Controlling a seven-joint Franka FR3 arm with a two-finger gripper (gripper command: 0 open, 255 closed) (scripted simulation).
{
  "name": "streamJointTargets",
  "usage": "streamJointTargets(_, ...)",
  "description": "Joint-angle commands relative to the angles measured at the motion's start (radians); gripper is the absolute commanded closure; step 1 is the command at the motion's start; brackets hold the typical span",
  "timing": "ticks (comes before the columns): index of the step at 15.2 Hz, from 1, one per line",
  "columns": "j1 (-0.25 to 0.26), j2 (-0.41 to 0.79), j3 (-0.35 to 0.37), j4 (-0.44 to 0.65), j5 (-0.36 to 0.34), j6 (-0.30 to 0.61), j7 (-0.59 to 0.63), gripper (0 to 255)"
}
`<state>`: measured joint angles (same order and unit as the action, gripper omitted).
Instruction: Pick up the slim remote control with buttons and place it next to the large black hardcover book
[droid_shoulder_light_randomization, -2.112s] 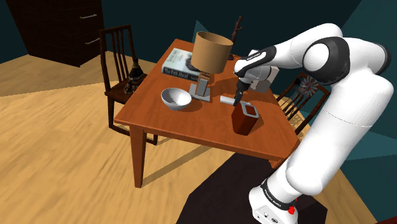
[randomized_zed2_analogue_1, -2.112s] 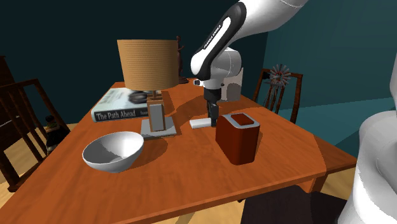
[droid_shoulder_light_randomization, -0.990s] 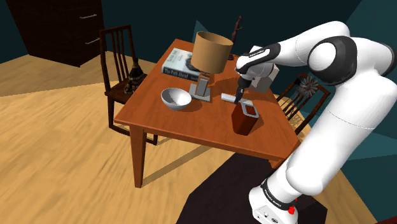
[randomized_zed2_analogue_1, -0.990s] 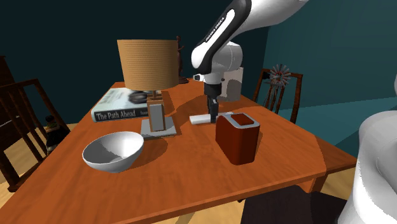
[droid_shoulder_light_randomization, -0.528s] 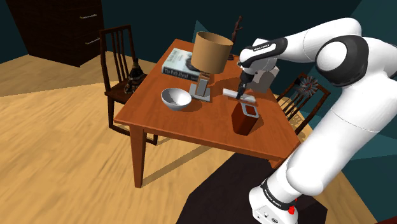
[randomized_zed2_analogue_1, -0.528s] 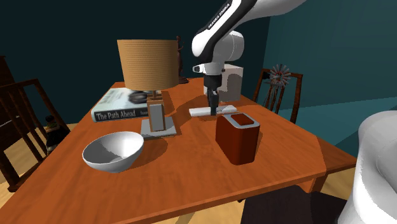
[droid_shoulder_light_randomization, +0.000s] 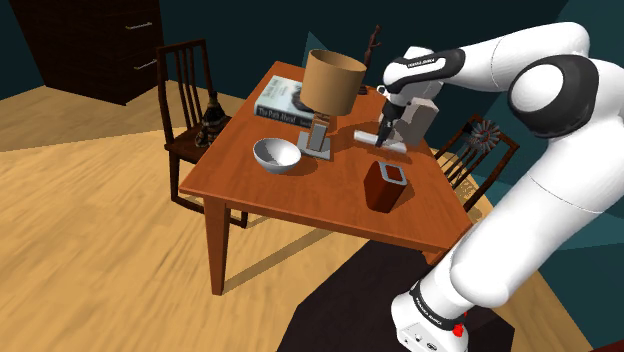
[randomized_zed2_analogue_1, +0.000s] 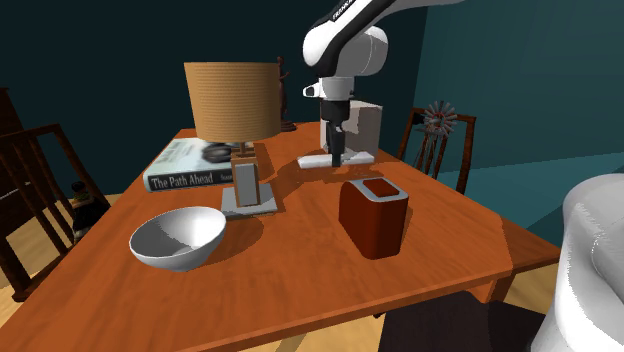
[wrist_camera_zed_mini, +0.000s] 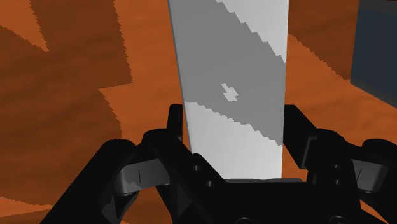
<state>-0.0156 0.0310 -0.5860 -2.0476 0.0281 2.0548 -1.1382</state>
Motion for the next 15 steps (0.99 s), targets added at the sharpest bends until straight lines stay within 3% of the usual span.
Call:
streamJointTargets(1, 0.001, -0.012, 0.000, 0.018, -0.008, -0.028, 0.005, 255)
streamJointTargets(5, 0.003, -0.029, 0.001, 0.052, -0.018, -0.076, 0.013, 255)
streamJointTargets(10, -0.049, 0.210, -0.009, 0.317, 0.121, -0.145, -0.083, 255)
streamJointTargets(15, -0.158, 0.456, 0.019, 0.649, 0.239, -0.263, -0.136, 255)
